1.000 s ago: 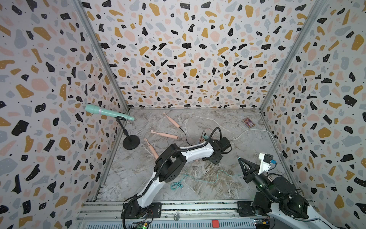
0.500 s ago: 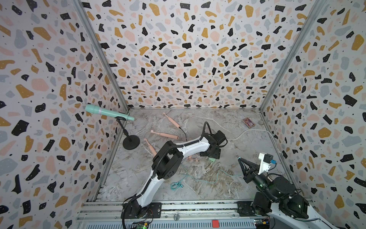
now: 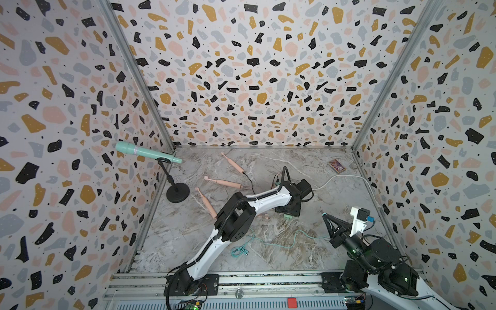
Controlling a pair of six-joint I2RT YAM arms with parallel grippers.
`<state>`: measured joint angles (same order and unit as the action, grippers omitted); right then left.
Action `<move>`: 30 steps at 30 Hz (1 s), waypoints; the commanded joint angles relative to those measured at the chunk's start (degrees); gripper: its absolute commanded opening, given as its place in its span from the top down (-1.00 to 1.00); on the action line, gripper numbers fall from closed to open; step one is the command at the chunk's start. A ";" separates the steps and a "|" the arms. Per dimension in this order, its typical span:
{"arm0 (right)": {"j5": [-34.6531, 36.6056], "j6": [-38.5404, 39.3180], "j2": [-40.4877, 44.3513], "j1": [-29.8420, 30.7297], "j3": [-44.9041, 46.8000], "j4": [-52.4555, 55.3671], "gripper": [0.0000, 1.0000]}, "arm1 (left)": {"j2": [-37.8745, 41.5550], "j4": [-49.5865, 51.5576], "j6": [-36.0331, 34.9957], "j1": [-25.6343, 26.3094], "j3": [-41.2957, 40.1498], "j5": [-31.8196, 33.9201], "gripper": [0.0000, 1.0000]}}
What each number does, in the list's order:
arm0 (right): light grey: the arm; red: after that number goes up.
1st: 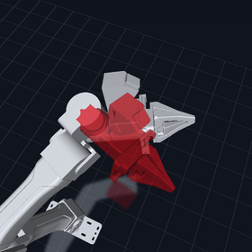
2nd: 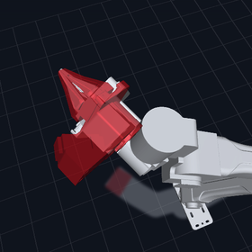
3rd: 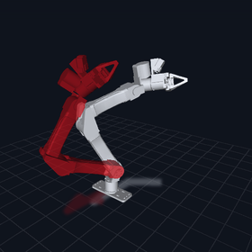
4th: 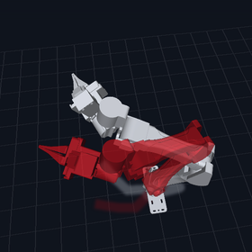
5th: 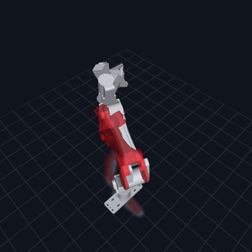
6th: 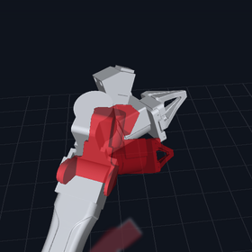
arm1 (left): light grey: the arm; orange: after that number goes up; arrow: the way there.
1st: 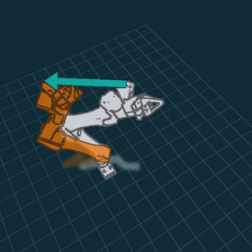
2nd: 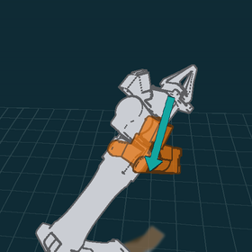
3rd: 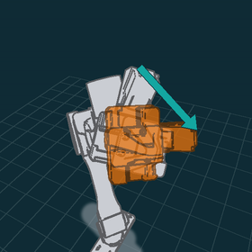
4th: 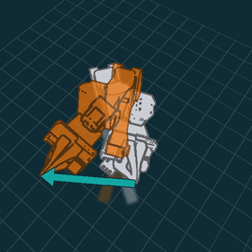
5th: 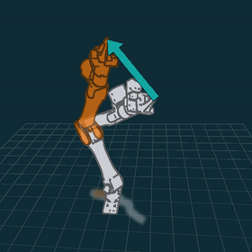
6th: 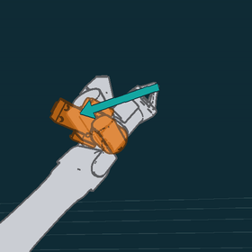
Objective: Charge the electric toothbrush
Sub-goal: Pick up the plug from the center of the board.
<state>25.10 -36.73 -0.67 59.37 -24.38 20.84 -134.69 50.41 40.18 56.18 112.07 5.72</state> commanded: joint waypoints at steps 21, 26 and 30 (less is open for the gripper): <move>-0.23 1.11 0.81 0.27 -0.08 -0.93 1.00 | -2.80 2.69 2.88 0.60 3.53 1.84 0.02; -0.05 1.13 0.79 0.30 -0.22 -0.78 1.00 | -2.54 3.30 2.67 0.77 3.42 1.58 0.31; -0.97 1.46 0.77 0.24 -0.16 -1.14 1.00 | 0.27 4.11 2.78 0.53 4.85 1.54 0.89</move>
<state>24.77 -36.14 -0.67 59.37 -24.38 20.82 -137.49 52.36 42.85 56.45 116.75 7.81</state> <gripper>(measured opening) 0.096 0.419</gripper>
